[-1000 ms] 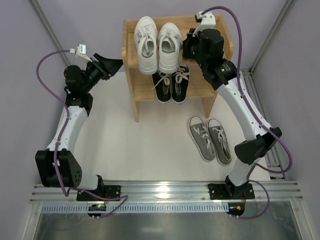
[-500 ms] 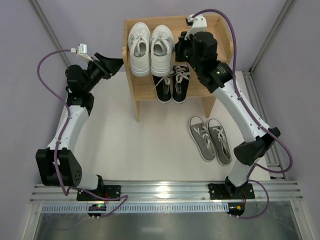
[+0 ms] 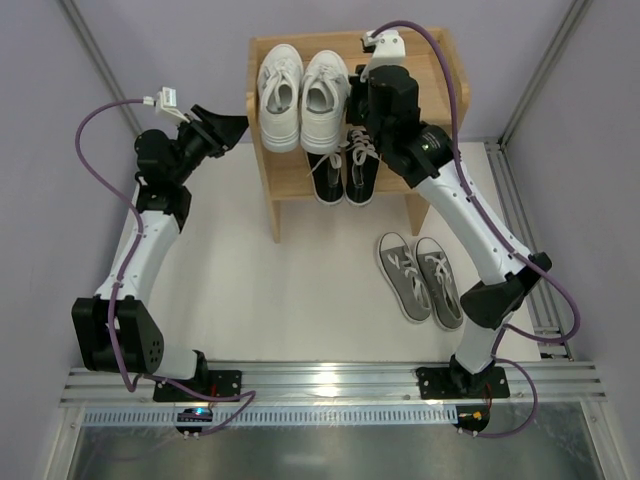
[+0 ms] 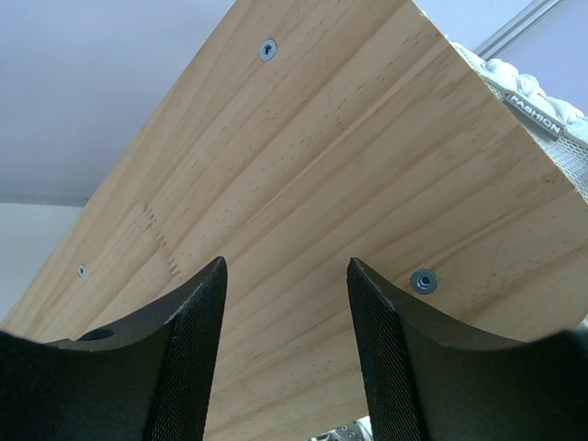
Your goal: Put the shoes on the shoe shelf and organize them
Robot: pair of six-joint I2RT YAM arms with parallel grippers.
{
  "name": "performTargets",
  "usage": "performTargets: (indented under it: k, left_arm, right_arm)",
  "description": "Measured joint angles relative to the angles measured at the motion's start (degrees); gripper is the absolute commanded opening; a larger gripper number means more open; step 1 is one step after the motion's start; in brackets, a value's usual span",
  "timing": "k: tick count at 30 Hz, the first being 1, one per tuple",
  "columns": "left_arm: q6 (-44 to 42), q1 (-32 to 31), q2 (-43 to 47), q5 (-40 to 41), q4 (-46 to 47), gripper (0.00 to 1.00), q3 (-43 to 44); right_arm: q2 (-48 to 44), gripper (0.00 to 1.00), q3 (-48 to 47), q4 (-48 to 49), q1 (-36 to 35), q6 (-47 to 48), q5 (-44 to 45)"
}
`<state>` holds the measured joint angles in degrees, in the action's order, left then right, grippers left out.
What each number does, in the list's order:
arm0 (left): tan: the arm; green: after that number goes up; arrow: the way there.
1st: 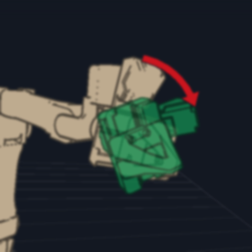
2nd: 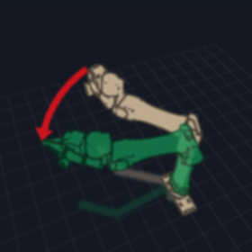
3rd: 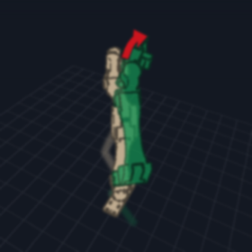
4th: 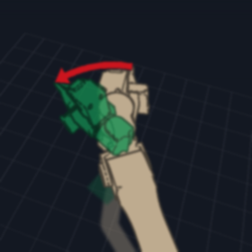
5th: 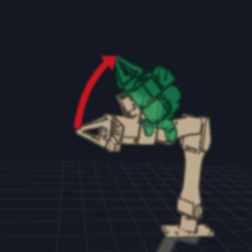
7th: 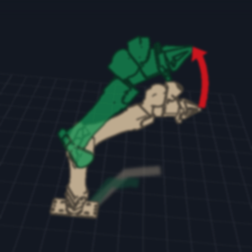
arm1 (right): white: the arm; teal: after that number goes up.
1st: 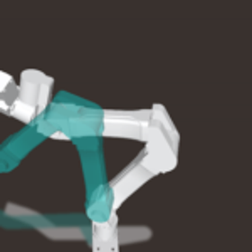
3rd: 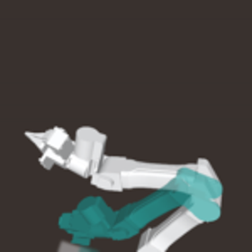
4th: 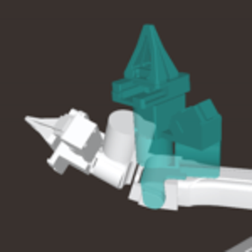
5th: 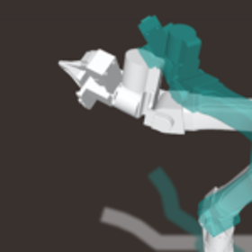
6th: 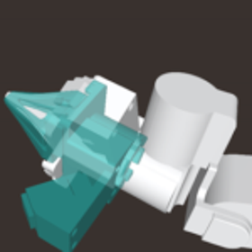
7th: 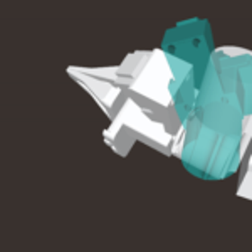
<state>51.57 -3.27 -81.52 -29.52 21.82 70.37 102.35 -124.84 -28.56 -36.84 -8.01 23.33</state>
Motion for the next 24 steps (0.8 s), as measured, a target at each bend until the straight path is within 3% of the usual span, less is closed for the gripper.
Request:
performTargets:
  k: [7, 12, 15, 19, 24]
  left_arm:
    - [-2.4, -1.7, 0.4, 0.6, -1.9, 0.56, 0.8]
    - [-4.5, -2.5, 2.3, 0.5, -4.9, 0.58, 0.9]
    - [-5.6, -1.6, 4.7, 0.4, -6.3, 0.59, 0.9]
    - [-7.3, 0.2, 9.0, 1.5, -7.8, 0.58, 0.6]
    - [-8.5, 0.4, 14.1, 2.5, -8.9, 0.52, -1.9]
  right_arm:
    - [-1.5, 0.08, 2.5, 1.0, -0.8, -0.2, 9.6]
    - [-11.8, 0.11, 16.2, 6.1, 0.9, 0.8, 14.3]
    - [-21.2, 0.12, 27.0, 10.3, 3.2, 2.2, 13.2]
    - [-31.5, 0.04, 33.6, 12.5, 4.8, 3.1, 10.8]
    - [-41.2, 0.04, 39.2, 12.3, 4.7, 1.9, -2.6]
